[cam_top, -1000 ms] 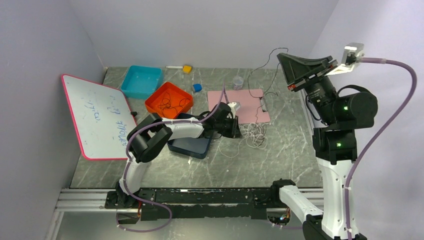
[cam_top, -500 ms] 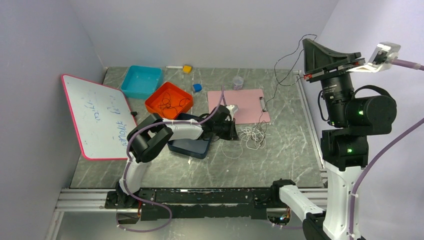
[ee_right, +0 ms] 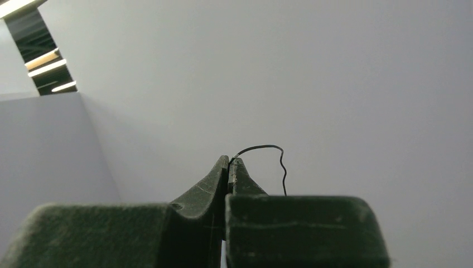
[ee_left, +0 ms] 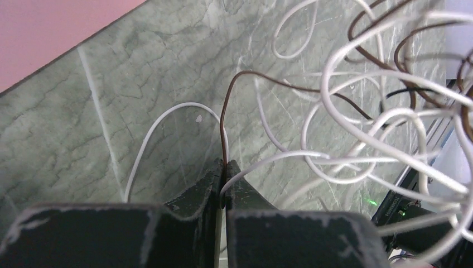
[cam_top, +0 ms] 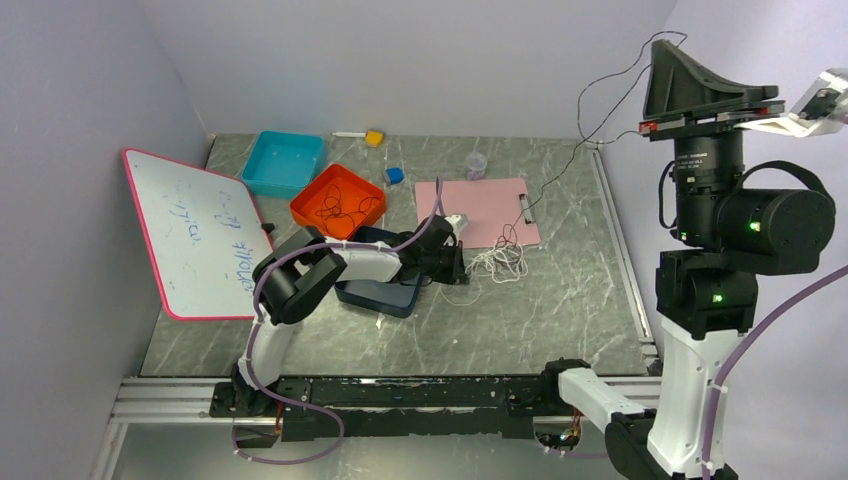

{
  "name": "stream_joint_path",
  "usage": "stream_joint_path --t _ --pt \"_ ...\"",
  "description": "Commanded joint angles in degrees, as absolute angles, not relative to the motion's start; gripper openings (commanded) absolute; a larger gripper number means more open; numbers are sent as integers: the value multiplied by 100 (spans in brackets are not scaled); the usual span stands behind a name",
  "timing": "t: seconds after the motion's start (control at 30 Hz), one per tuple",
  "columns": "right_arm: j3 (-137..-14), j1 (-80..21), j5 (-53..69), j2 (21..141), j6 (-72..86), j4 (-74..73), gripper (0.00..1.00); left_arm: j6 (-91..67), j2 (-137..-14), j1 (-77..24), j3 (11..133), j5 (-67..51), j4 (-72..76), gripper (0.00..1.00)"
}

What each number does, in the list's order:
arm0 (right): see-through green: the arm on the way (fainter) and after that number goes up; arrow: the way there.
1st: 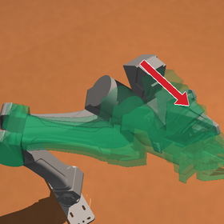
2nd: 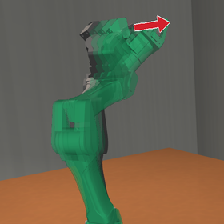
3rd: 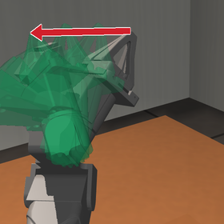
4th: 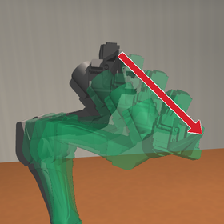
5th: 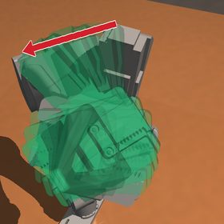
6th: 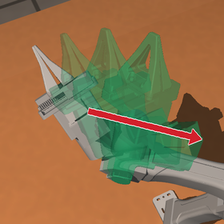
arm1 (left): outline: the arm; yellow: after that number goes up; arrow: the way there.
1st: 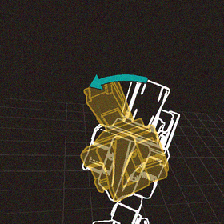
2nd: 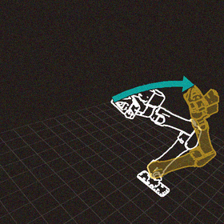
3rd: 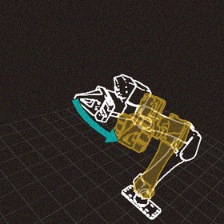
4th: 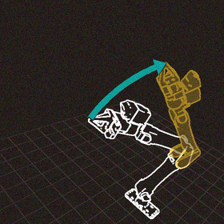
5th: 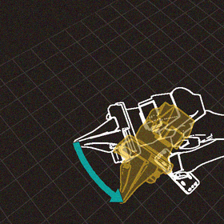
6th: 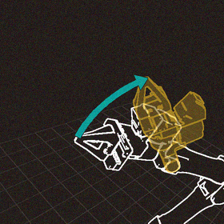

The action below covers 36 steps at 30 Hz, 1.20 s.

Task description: Untangle the cables

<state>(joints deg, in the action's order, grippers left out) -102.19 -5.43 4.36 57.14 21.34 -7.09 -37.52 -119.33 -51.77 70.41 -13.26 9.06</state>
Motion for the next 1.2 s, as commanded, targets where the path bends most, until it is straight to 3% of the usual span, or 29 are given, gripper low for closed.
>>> stream_joint_path --t 0.0,0.53,0.6,0.77,1.07,1.1,1.17 --pt "-10661 -548 -30 5781 1692 -372 0 -3762 -11833 -5115 6943 -1218 972 7" --pt "-10885 -552 -815 5602 865 -217 0 -3736 -11869 -5061 6882 -1176 941 7" --pt "-10632 -553 -689 5499 1057 -262 0 -3664 -11642 -5037 6809 -1262 1073 15" --pt "-9973 -553 -260 5375 1719 -620 0 -3268 -10777 -5025 6512 -1477 1523 48" --pt "-9125 -547 -68 5192 1970 -1007 0 -2876 -9485 -4855 6202 -1652 1768 67" --pt "-9077 -550 -15 5193 1979 -1025 0 -2877 -9374 -4823 6197 -1694 1812 75" --pt "-9007 -547 127 5219 2028 -1065 0 -2846 -9168 -4753 6214 -1745 1882 81"
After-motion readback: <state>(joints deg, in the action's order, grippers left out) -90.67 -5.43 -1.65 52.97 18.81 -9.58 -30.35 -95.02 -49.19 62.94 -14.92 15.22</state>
